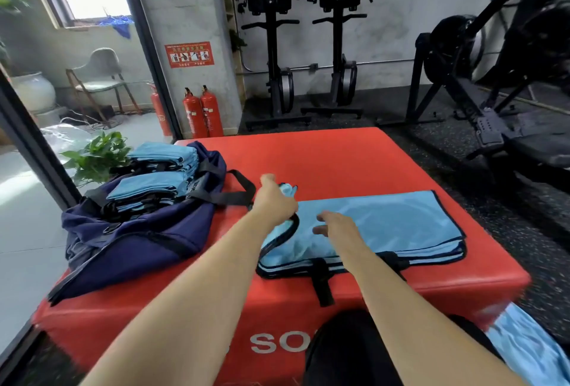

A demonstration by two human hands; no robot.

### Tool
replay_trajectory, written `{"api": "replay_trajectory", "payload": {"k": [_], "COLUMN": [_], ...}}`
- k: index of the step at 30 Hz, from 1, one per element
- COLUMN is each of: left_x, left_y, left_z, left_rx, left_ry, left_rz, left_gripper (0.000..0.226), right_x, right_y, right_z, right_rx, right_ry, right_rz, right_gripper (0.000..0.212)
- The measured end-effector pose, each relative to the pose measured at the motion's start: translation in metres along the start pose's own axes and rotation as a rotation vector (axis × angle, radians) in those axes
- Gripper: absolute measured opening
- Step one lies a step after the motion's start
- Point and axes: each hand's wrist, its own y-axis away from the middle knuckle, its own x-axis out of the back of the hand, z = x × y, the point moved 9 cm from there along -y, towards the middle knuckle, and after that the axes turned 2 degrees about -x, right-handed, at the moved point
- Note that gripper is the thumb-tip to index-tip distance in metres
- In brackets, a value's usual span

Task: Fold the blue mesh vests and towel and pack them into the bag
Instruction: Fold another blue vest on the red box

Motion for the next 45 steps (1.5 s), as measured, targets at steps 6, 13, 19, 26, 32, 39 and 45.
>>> {"api": "replay_trajectory", "payload": {"k": [6,13,19,26,32,39,45], "left_x": [-0.111,-0.091,-0.005,-0.097,-0.139,-0.176,-0.189], "left_y": [0.016,0.011,-0.016,-0.001,-0.002,0.002,0.005], "left_z": [-0.009,0.011,-0.04,-0.052,-0.035,-0.025,-0.026], "left_rx": [-0.074,-0.099,0.047,0.023,0.033,-0.236,-0.326], "left_ry": [-0.052,0.044,-0.02,0.1,0.142,-0.632,-0.995], "left_rz": [-0.158,-0.361,0.187,-0.024,-0.124,-0.209,-0.284], "left_gripper": [0.087,0.093,0.038,0.052,0.094,0.055,0.098], "right_x": [0.015,0.032,0.09,0.23,0.241,0.285,0.285], "right_y": [-0.02,-0.042,-0.064,-0.064,-0.071,-0.061,-0.073], "right_z": [0.057,0.049,0.005,0.043,0.075,0.071,0.112], "right_rx": [-0.263,-0.262,0.003,-0.014,-0.05,0.033,-0.091], "right_ry": [-0.279,-0.234,0.044,0.128,0.185,0.269,0.242], "right_rz": [-0.132,0.03,0.248,0.511,0.439,0.572,0.442], "right_gripper": [0.053,0.022,0.012,0.027,0.02,0.022,0.021]}}
